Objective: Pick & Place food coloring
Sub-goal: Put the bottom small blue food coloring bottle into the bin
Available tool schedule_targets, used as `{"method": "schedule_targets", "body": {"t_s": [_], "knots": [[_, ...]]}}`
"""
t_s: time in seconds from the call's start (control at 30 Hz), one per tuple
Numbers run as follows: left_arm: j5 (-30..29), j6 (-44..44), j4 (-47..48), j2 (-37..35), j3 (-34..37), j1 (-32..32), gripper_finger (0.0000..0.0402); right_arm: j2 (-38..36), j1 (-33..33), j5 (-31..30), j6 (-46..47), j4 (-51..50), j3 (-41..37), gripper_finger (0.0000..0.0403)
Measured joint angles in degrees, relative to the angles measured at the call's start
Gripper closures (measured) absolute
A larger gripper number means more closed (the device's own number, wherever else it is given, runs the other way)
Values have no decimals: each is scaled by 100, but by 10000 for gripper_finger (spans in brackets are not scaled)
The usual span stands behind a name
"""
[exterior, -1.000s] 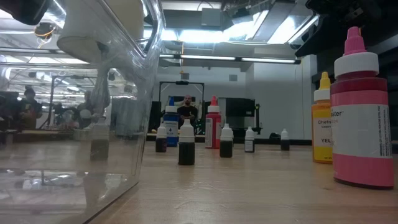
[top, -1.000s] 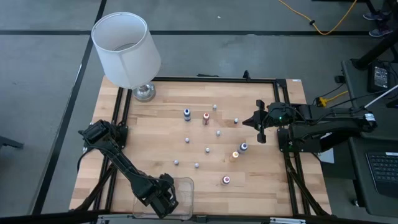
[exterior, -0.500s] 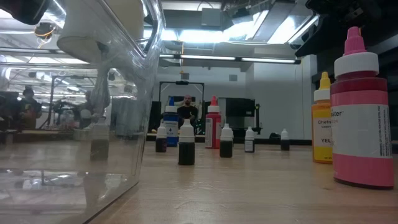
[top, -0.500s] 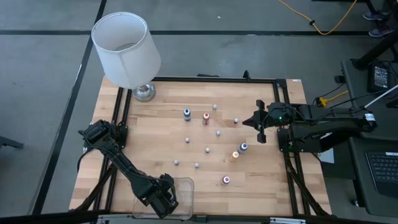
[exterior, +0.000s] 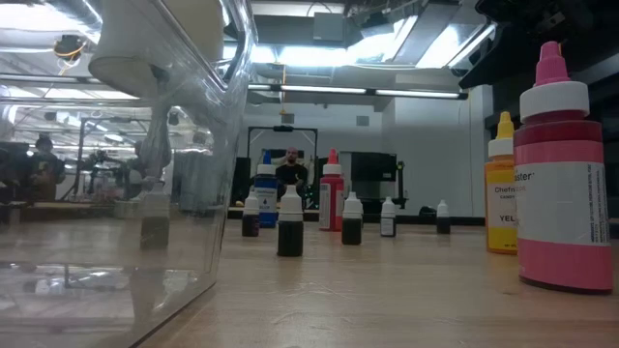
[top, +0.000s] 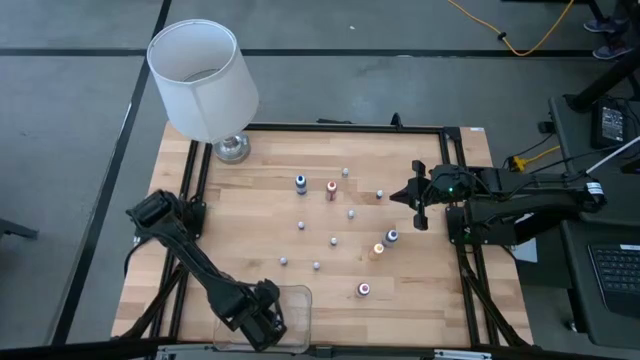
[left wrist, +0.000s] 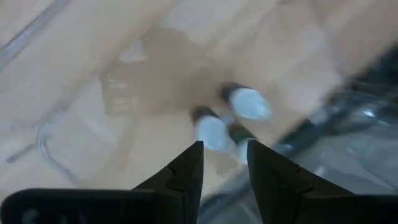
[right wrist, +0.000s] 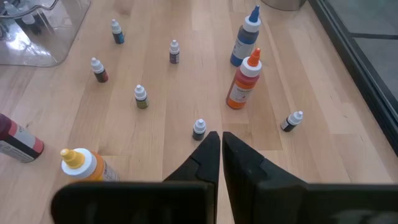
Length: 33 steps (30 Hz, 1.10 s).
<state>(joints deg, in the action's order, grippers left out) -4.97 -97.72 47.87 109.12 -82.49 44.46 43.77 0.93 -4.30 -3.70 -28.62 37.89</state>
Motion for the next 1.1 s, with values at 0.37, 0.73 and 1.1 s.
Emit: {"method": "schedule_targets", "body": {"t_s": [0.37,0.73,1.1], "knots": [[-361,967,2089,-87,-1701,-293,293,0,1,-1,15,0,0,379],[-1401,2136,3616,-96,-2739,-897,293,0,2,-10,17,11,0,379],[-1606,3534,3024,-159,-1213,-1435,264,-2,2,-14,43,10,0,379]]}}
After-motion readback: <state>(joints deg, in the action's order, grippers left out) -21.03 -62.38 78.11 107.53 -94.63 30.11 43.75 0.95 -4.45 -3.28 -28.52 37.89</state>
